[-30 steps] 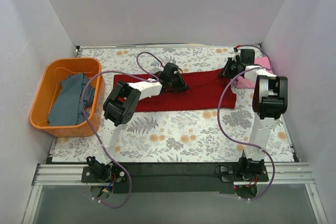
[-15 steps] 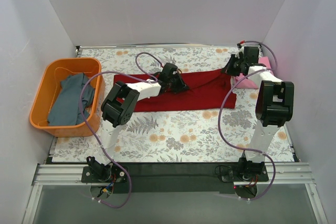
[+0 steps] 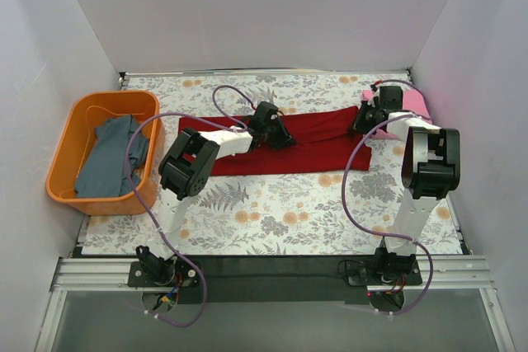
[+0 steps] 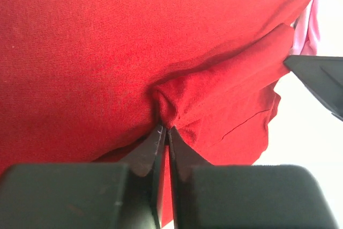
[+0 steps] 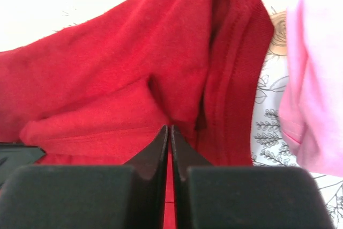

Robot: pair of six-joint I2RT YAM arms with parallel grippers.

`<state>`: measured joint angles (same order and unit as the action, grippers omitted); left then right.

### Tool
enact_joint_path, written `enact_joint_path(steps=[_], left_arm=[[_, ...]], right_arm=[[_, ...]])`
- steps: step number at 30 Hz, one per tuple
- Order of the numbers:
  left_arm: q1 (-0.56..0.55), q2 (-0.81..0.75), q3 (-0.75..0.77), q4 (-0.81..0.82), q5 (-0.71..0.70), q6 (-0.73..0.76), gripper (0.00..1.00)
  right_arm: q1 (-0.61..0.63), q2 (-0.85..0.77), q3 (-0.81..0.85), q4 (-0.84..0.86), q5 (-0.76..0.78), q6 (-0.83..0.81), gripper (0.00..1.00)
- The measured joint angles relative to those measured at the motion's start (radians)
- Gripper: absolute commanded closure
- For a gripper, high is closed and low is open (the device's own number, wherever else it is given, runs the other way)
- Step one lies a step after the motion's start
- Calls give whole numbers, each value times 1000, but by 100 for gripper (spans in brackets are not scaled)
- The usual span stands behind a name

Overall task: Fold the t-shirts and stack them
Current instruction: Fold the tshirt

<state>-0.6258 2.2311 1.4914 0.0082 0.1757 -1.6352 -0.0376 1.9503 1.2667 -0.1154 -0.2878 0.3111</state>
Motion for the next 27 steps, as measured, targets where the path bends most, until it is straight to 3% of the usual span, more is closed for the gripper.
enact_joint_path(steps=[5, 7, 14, 21, 27], left_arm=[[0, -4, 0, 2, 2, 3, 72], [0, -16, -8, 1, 1, 9, 69], [0, -126, -47, -49, -55, 44, 64], [18, -304, -149, -116, -183, 81, 71], [140, -448, -329, -171, -283, 109, 76]], right_arm=[[-1, -2, -8, -1, 27, -10, 65], [-1, -15, -16, -2, 31, -17, 62], [14, -109, -26, 4, 26, -26, 64], [63, -129, -40, 72, -58, -3, 67], [146, -129, -90, 122, -112, 11, 66]])
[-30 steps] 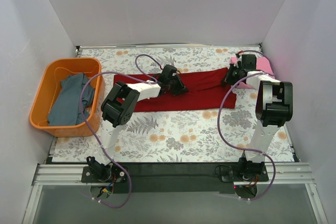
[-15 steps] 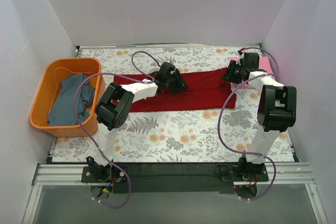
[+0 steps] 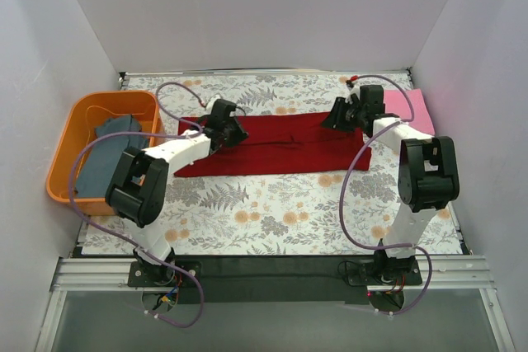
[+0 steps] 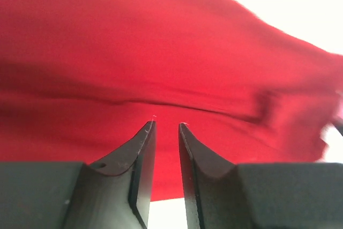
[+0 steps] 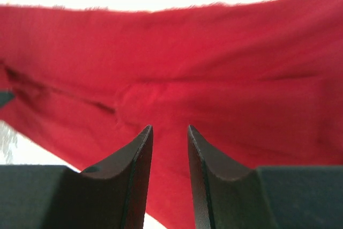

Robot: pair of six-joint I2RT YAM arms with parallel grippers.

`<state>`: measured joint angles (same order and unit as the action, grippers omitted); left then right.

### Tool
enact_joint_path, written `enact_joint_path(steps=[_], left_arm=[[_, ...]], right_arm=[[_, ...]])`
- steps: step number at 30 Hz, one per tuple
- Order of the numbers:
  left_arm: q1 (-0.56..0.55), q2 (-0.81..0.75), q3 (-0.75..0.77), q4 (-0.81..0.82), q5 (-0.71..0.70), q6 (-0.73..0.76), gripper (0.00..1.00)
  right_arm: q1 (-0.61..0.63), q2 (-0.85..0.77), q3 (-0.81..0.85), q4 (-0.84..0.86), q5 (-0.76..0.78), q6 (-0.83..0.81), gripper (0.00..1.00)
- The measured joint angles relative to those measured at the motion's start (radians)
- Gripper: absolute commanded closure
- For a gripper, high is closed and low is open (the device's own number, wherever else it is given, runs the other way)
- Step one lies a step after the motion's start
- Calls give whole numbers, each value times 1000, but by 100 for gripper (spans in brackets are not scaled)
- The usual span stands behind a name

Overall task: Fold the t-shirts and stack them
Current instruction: Fold the tshirt

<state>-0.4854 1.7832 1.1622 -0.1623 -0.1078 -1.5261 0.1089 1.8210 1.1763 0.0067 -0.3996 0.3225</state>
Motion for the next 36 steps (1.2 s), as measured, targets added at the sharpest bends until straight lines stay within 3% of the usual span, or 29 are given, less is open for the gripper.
enact_joint_path(steps=[7, 12, 20, 23, 29, 36], left_arm=[[156, -124, -236, -76, -53, 3, 80], [223, -166, -324, -98, -48, -11, 83], [263, -302, -439, -156, -40, -16, 83], [263, -356, -468, -199, -33, -9, 78], [267, -449, -466, -237, -12, 31, 69], [268, -377, -381, -233, 25, 136, 67]], right_arm=[[23, 19, -62, 31, -14, 16, 66], [1, 76, -62, 45, 14, 15, 66], [-33, 104, -67, 57, 42, 15, 66], [-36, 96, -72, 59, 54, 15, 65], [-42, -27, -163, 50, 105, 29, 61], [-43, -285, -351, 22, 177, 76, 61]])
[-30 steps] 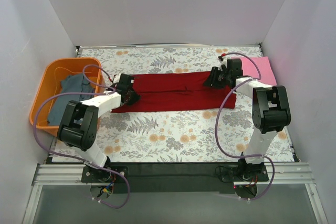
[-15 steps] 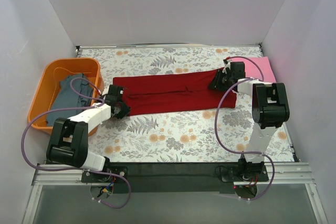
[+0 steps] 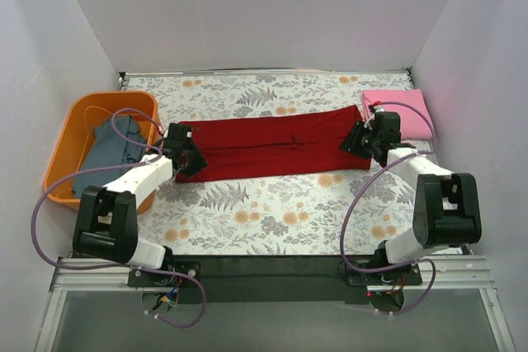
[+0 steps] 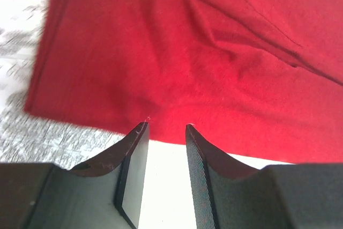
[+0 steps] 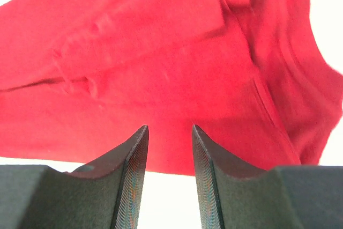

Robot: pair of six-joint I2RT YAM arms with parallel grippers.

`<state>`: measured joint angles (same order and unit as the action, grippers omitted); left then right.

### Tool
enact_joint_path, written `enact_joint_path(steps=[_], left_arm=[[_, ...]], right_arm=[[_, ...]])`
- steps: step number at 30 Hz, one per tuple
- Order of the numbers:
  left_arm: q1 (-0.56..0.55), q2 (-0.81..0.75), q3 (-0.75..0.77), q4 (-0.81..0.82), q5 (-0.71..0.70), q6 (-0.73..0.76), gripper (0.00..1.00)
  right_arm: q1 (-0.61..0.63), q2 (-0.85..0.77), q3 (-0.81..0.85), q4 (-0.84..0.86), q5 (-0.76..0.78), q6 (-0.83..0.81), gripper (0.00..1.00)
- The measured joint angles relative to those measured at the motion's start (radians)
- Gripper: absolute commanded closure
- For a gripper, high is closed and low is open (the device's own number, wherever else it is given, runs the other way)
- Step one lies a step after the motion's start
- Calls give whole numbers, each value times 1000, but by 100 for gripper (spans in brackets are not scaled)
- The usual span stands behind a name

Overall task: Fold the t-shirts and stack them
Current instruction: Fold the tshirt

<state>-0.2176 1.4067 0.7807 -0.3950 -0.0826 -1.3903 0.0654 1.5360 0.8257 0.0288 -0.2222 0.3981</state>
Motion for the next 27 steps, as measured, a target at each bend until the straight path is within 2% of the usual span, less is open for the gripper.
enact_joint_path(steps=[5, 12, 15, 22, 27], left_arm=[[0, 116, 50, 7, 37, 47, 67], [0, 186, 66, 18, 106, 40, 67], [0, 194, 67, 32, 138, 26, 67], [-11, 207, 61, 51, 234, -56, 69], [-102, 159, -4, 69, 266, -179, 69]], right_arm=[[0, -62, -85, -25, 50, 14, 61], [0, 51, -57, -43, 84, 15, 61], [0, 138, 32, -35, 93, 4, 61], [0, 450, 414, -29, 87, -80, 61], [0, 646, 724, -109, 78, -140, 61]])
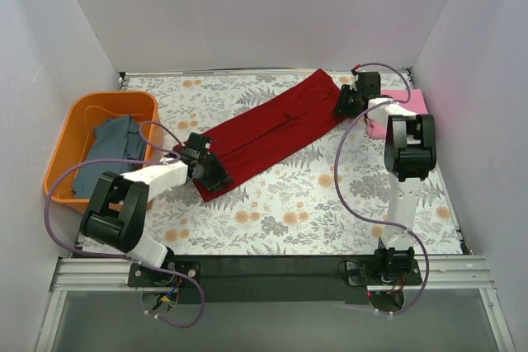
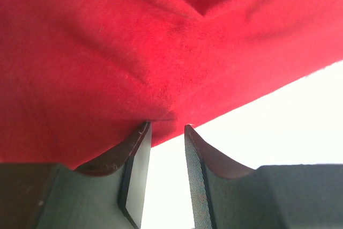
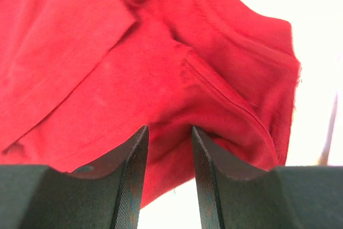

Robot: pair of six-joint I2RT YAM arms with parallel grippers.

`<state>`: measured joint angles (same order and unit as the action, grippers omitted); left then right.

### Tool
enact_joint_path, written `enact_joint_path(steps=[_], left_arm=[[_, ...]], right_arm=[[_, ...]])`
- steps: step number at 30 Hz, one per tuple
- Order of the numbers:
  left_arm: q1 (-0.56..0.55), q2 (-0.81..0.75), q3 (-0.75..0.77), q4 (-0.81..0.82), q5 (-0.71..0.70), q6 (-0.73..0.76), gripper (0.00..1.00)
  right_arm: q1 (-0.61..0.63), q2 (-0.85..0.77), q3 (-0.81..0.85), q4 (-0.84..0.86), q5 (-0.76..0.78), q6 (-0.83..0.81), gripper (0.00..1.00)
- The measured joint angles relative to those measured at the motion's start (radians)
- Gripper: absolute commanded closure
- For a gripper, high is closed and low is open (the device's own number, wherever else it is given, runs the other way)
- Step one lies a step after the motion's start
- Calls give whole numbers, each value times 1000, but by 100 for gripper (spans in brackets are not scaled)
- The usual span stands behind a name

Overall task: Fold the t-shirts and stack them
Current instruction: Fold the tshirt

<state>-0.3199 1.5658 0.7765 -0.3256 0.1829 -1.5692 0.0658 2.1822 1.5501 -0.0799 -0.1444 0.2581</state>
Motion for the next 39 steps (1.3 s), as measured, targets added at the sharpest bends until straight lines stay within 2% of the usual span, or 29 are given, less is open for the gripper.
enact_joint_path(steps=[4, 8, 12, 14, 17, 20, 23, 27, 33, 39], left_arm=[[-132, -105, -105, -9, 11, -125, 69], [-212, -179, -143, -64, -3, -188, 67], [-216, -255, -94, -153, -98, -171, 66], [-211, -262, -38, -187, -160, -137, 59], [-186, -261, 27, -202, -238, -71, 58], [-134, -235, 74, -206, -300, 10, 57], [-80, -165, 125, -203, -340, 85, 57], [-60, -116, 158, -206, -359, 144, 57], [-61, -115, 167, -208, -359, 169, 57], [-61, -127, 156, -218, -358, 175, 56]], right_arm=[[0, 48, 93, -61, -16, -51, 60], [11, 25, 84, -98, -28, -95, 60], [52, -109, -47, -126, -32, -111, 60], [104, -219, -133, -130, -38, -113, 60], [227, -375, -233, -128, -47, -113, 60], [378, -451, -278, -119, -61, -114, 60], [512, -437, -284, -114, -76, -117, 60], [605, -348, -277, -113, -90, -132, 61], [662, -223, -270, -122, -82, -160, 61], [669, -217, -254, -172, -63, -221, 60]])
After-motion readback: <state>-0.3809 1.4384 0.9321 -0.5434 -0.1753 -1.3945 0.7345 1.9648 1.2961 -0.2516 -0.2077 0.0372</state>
